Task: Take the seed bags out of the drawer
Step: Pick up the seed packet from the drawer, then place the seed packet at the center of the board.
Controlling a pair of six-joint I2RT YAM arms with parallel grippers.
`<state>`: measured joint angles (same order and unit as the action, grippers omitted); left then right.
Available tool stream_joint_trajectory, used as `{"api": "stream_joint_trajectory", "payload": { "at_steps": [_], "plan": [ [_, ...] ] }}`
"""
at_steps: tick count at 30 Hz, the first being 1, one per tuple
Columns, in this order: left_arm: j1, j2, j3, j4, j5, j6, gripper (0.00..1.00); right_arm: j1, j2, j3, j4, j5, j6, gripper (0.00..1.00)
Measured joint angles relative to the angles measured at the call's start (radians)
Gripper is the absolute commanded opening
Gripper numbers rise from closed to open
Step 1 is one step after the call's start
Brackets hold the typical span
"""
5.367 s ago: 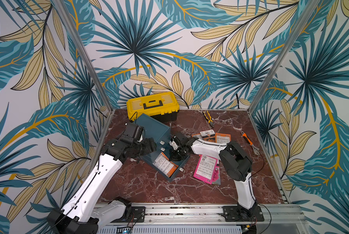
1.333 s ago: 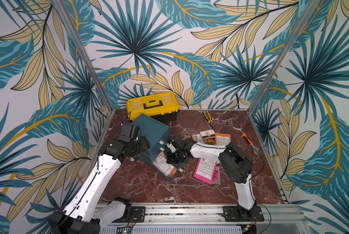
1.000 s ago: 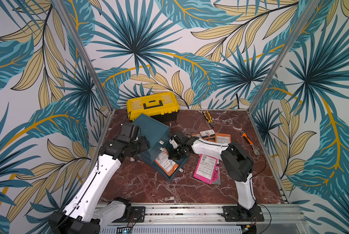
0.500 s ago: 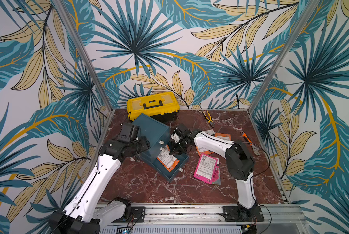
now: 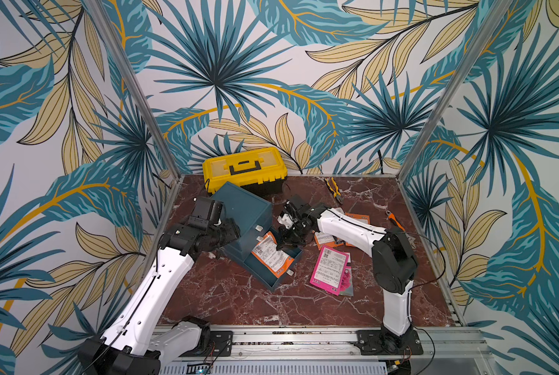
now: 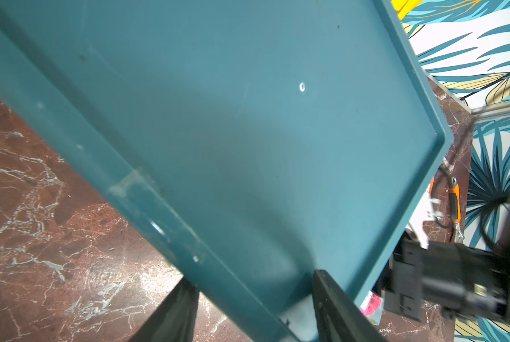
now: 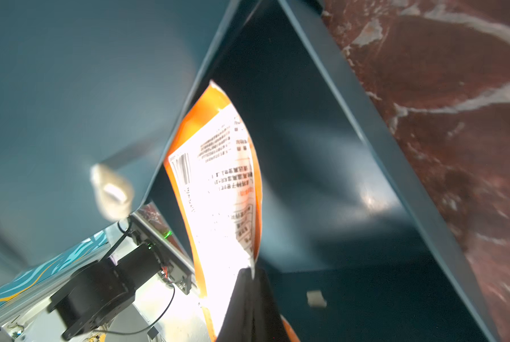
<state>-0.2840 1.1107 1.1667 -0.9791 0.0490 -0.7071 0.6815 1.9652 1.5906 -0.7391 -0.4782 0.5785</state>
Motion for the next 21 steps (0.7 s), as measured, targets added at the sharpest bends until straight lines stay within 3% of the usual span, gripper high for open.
{"api": "stream_joint_trajectory", "payload": {
  "at_steps": [11,21],
  "plan": [
    [0.000,0.000,0.000,0.000,0.001,0.000,0.64,-0.075,-0.140,-0.130,-0.042,0.018,-0.042,0.00],
    [0.000,0.000,0.000,0.000,0.004,0.003,0.64,-0.256,-0.420,-0.285,-0.060,0.110,-0.083,0.00]
  ]
}}
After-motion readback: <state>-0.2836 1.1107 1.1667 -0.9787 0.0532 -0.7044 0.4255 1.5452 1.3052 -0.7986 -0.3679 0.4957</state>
